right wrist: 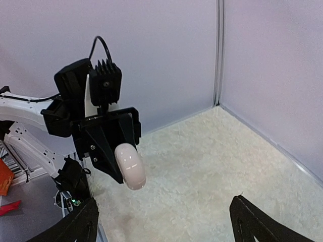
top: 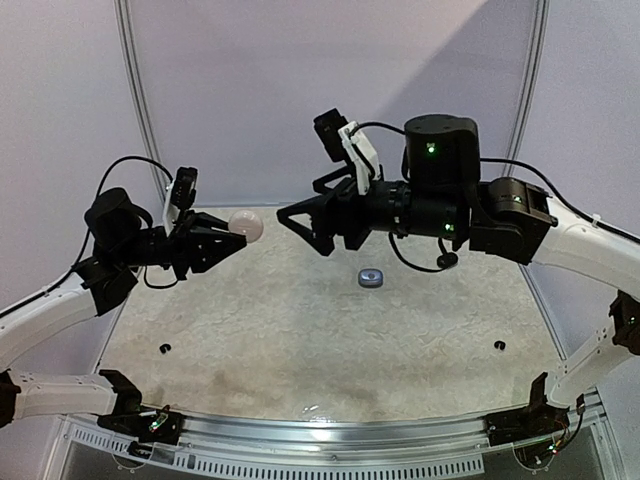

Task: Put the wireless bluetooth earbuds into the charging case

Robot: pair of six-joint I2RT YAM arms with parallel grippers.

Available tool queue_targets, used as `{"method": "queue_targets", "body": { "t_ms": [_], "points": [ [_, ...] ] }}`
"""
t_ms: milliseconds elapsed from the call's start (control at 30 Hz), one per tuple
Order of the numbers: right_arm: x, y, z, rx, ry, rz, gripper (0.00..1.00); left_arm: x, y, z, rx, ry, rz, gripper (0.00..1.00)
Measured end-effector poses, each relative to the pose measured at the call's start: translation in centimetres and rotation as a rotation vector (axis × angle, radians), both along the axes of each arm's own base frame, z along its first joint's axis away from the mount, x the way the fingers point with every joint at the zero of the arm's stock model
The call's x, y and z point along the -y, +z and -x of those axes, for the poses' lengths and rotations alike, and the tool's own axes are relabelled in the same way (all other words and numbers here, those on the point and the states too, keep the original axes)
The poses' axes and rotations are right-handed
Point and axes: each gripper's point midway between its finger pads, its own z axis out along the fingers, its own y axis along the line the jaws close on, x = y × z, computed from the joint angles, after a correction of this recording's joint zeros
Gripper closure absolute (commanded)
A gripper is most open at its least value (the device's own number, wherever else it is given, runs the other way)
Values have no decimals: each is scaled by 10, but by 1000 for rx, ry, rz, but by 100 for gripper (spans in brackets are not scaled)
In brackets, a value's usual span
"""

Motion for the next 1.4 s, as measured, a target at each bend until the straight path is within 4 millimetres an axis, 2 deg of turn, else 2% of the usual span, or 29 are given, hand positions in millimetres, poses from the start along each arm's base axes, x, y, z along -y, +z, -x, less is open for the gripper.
{"method": "queue_targets", "body": {
  "t_ms": [33, 133, 233, 333, 467, 633, 733, 900, 1000, 1200, 1400],
  "points": [
    [-1, 9, -1, 5, 30, -37, 12, 1, 3, 1, -13, -11, 8, 100],
    [-8, 18, -3, 22, 98, -68, 16, 3, 17, 1, -36, -40, 31, 100],
    [-19, 20, -7, 11, 176, -82, 24, 6, 29, 1, -45, -60, 49, 100],
    [-24, 13, -21, -41, 232, -95, 27, 9, 34, 1, -60, -74, 56, 100],
    [-28, 2, -26, -91, 315, -96, 31, 13, 31, -4, -94, -76, 55, 100],
    [-33, 5, -5, -111, 436, -113, 32, 19, 24, -13, -149, -60, 50, 100],
    [-34, 9, 0, -116, 465, -129, 41, 21, 23, -17, -169, -48, 52, 100],
    [-45, 8, -8, -145, 455, -137, 44, 23, 25, -17, -164, -47, 59, 100],
    [-53, -1, -14, -167, 447, -125, 46, 24, 26, -15, -161, -49, 61, 100],
    [-56, -12, -17, -213, 426, -107, 75, 25, 26, -14, -159, -51, 63, 100],
    [-56, -11, -14, -223, 444, -113, 90, 25, 27, -14, -166, -51, 66, 100]
  ]
}}
